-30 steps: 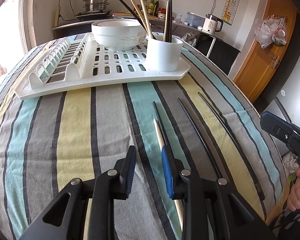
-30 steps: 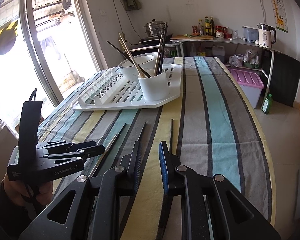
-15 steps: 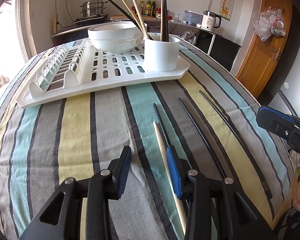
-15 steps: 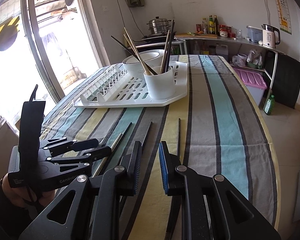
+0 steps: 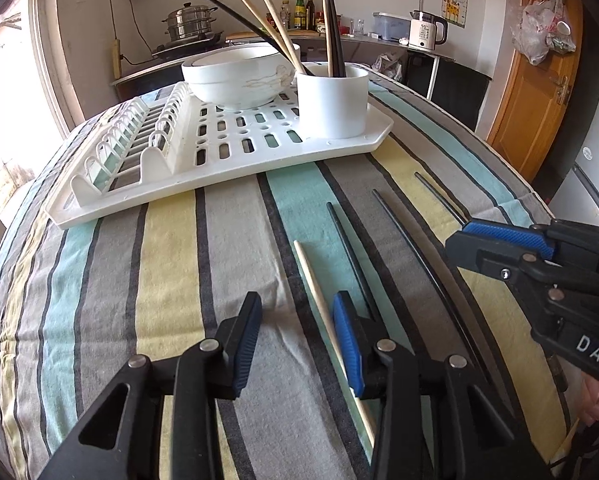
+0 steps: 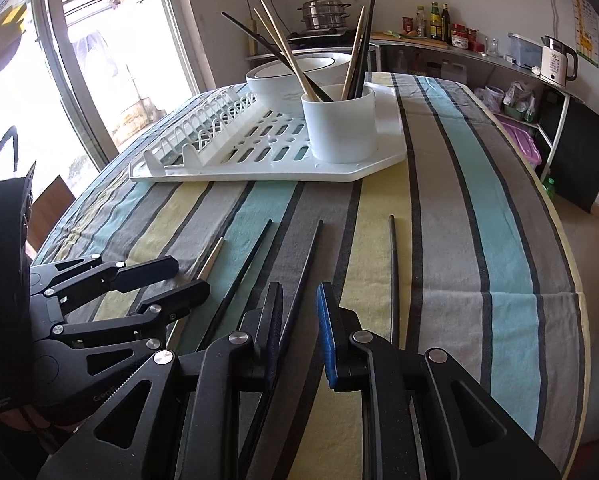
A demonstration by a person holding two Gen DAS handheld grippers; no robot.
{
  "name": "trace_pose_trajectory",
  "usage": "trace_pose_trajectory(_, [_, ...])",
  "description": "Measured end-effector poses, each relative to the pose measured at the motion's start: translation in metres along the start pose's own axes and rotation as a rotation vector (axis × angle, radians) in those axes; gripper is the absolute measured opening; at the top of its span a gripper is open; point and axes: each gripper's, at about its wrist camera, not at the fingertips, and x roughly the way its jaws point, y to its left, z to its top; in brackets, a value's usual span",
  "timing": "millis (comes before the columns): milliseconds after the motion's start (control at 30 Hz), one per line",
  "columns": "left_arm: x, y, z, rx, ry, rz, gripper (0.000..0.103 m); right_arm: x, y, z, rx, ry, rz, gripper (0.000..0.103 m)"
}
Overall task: Organize utensils
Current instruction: 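Grasp a wooden chopstick with the left tool while the right tool grasps a black chopstick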
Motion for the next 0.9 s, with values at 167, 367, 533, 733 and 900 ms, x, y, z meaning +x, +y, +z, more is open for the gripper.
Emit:
trace_pose_trajectory(167, [0.002, 0.008, 0.003, 0.003, 0.001, -0.004, 0.024, 0.017, 0.005, 0.008, -0.007, 0.037, -0.018, 0.018])
trace_pose_trajectory(367, [0.005, 0.019, 0.007, 0.008, 0.001, -0.018, 0.012, 0.033, 0.004, 0.018, -0.006, 0.075, -0.053, 0.018])
trace_pose_trajectory(533, [0.008, 0.027, 0.011, 0.007, 0.003, -0.048, 0.011, 0.039, 0.009, 0.025, -0.031, 0.088, -0.092, 0.015])
trace_pose_trajectory(733, [0.011, 0.034, 0.016, -0.017, 0.015, -0.087, 0.009, 0.041, 0.007, 0.029, -0.034, 0.098, -0.104, 0.006])
trace_pose_trajectory(900, [0.01, 0.039, 0.02, -0.036, 0.018, -0.126, 0.004, 0.025, 0.004, 0.035, -0.014, 0.05, -0.073, 0.006])
